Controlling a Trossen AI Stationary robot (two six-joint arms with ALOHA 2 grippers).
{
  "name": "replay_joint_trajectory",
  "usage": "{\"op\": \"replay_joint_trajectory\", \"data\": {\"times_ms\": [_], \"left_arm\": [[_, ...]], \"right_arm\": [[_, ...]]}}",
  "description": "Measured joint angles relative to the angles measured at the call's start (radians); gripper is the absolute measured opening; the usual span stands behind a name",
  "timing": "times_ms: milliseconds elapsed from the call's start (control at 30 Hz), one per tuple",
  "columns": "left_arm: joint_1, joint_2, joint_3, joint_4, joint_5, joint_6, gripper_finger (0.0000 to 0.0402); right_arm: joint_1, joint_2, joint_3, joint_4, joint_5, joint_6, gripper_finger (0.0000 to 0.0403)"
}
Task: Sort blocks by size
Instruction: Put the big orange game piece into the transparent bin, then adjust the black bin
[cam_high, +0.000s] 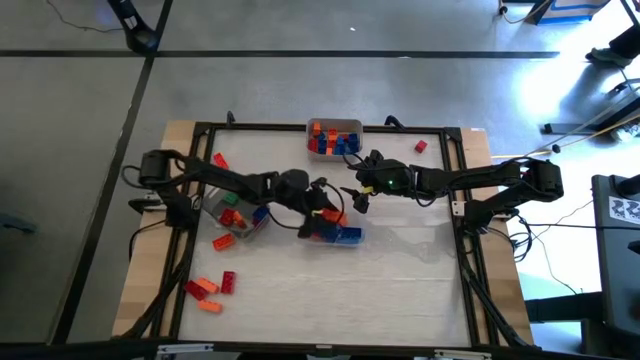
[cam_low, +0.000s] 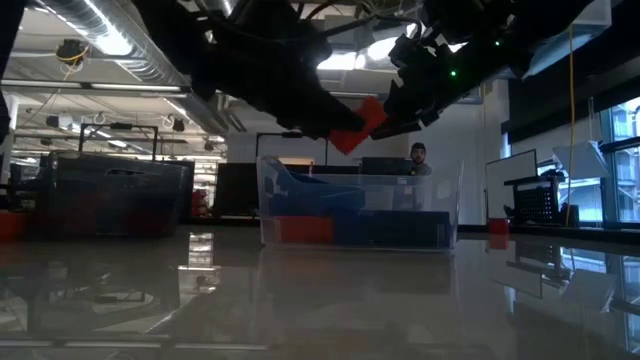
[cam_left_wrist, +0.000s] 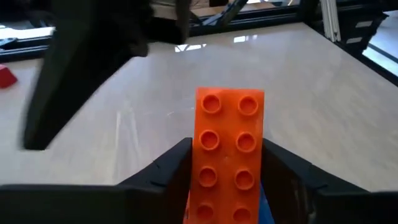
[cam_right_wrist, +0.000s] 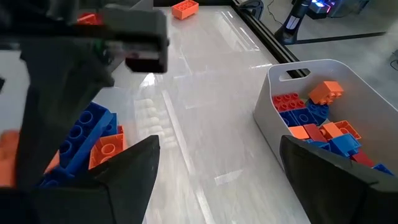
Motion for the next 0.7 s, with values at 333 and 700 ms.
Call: {"op": "replay_joint_trajectory", "data": {"times_ms": [333, 700], "left_arm": [[0.014, -0.071, 0.019, -0.124, -0.029, -0.009, 0.0236], [0.039, -0.539, 0.020, -0.828, -0.286, -0.234, 0.0241]], "right_arm": [[0.000, 0.000, 0.000, -0.001, 0.000, 0.000, 0.0331], [0.000, 0.000, 0.000, 0.005, 0.000, -0.003, 0.0331]]}}
